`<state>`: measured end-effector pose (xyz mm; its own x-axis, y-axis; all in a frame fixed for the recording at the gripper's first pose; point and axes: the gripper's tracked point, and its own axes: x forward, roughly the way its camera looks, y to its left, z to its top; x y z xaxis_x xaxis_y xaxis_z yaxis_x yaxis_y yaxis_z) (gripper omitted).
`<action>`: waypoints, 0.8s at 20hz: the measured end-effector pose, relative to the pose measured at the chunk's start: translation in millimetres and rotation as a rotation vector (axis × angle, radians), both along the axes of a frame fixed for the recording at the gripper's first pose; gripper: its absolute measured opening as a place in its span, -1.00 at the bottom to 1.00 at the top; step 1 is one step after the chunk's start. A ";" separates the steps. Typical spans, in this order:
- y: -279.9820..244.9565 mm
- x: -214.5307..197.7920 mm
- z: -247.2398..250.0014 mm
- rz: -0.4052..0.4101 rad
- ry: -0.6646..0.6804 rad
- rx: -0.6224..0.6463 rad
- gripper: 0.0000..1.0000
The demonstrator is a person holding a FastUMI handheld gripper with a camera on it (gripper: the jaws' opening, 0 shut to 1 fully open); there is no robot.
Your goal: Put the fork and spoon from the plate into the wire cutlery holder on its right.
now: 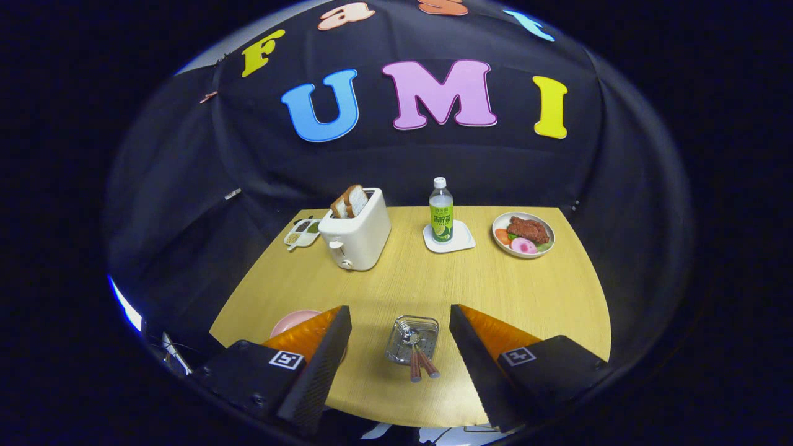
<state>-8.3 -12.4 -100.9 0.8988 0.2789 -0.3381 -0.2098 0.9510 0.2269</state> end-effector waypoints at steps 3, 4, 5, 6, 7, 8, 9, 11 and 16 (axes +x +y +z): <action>-3.2 -6.2 -2.1 -0.013 -0.011 0.020 0.98; -4.7 -6.6 -4.5 -0.014 -0.005 0.022 0.98; -6.3 -7.2 -6.0 -0.014 -0.003 0.021 0.98; -7.6 -7.5 -7.7 -0.013 -0.003 0.015 0.99; -8.4 -7.0 -9.5 -0.012 0.000 0.008 0.99; -8.4 -7.3 -10.1 -0.010 0.000 0.006 0.99; -8.3 -7.9 -9.5 -0.007 -0.001 0.004 0.99; -6.1 -7.8 -7.4 -0.001 -0.006 0.005 0.99; -2.2 -7.7 -6.5 0.014 -0.011 -0.012 0.98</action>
<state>-16.0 -14.6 -107.3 0.8984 0.2877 -0.3318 -0.2257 0.9506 0.2132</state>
